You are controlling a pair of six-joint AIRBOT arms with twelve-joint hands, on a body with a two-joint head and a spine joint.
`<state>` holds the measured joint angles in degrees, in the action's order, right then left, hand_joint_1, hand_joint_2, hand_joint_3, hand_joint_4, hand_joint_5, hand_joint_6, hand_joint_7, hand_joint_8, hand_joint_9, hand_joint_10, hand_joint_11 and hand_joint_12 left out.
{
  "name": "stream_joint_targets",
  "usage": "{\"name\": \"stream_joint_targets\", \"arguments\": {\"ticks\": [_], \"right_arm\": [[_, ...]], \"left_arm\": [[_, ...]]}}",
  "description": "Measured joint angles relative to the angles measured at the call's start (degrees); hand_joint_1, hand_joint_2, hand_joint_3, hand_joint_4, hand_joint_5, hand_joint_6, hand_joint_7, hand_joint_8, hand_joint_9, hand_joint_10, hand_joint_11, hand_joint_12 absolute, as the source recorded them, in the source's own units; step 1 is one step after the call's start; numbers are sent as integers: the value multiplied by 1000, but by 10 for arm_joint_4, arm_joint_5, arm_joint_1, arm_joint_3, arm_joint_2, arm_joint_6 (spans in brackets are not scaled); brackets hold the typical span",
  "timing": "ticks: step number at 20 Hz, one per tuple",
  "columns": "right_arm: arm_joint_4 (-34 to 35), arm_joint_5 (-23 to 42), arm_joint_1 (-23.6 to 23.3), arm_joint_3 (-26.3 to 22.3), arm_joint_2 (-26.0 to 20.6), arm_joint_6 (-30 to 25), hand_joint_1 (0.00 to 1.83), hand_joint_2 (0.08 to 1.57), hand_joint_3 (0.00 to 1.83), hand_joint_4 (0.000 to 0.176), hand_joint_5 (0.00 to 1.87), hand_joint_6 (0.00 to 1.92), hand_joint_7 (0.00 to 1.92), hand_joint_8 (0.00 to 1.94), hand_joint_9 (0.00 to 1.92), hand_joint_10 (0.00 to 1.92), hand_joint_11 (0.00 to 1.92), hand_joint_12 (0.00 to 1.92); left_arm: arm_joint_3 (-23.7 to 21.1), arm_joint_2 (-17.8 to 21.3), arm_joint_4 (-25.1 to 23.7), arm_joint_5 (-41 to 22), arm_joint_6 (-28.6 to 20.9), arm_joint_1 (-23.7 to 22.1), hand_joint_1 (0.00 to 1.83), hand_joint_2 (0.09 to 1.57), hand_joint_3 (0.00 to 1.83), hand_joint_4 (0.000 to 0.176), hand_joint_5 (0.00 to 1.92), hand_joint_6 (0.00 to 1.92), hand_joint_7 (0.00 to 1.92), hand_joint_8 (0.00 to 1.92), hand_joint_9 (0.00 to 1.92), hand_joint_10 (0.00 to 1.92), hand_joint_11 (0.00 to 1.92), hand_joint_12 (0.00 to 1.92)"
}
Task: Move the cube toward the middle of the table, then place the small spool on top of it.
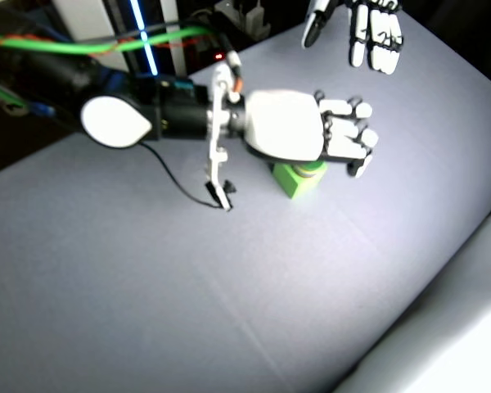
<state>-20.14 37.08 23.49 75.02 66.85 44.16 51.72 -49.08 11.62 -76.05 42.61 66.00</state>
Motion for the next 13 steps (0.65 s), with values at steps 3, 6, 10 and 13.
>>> {"name": "stream_joint_targets", "arguments": {"ticks": [3, 6, 10, 13], "right_arm": [[67, 87, 52, -33, -57, 5, 727, 955, 9, 175, 0, 0, 0, 0, 2, 0, 0, 29], [116, 184, 130, -82, -102, 5, 801, 1093, 10, 97, 0, 0, 0, 0, 0, 0, 0, 0], [220, 367, 271, -136, -155, 6, 460, 1206, 16, 175, 39, 12, 35, 11, 19, 6, 0, 0], [291, 480, 343, -154, -169, 7, 427, 1372, 4, 45, 93, 1, 278, 12, 277, 23, 0, 544]], "left_arm": [[10, -5, 21, -35, -28, 14, 819, 900, 0, 165, 106, 0, 110, 0, 116, 0, 0, 360], [12, -8, 59, -77, -39, 28, 854, 872, 0, 176, 39, 0, 41, 2, 51, 2, 0, 155], [15, -8, 63, -130, -54, 28, 793, 854, 0, 167, 23, 1, 124, 6, 153, 11, 129, 218], [15, -8, 61, -151, -69, 28, 730, 917, 0, 78, 2, 0, 264, 1, 321, 0, 70, 833]]}}
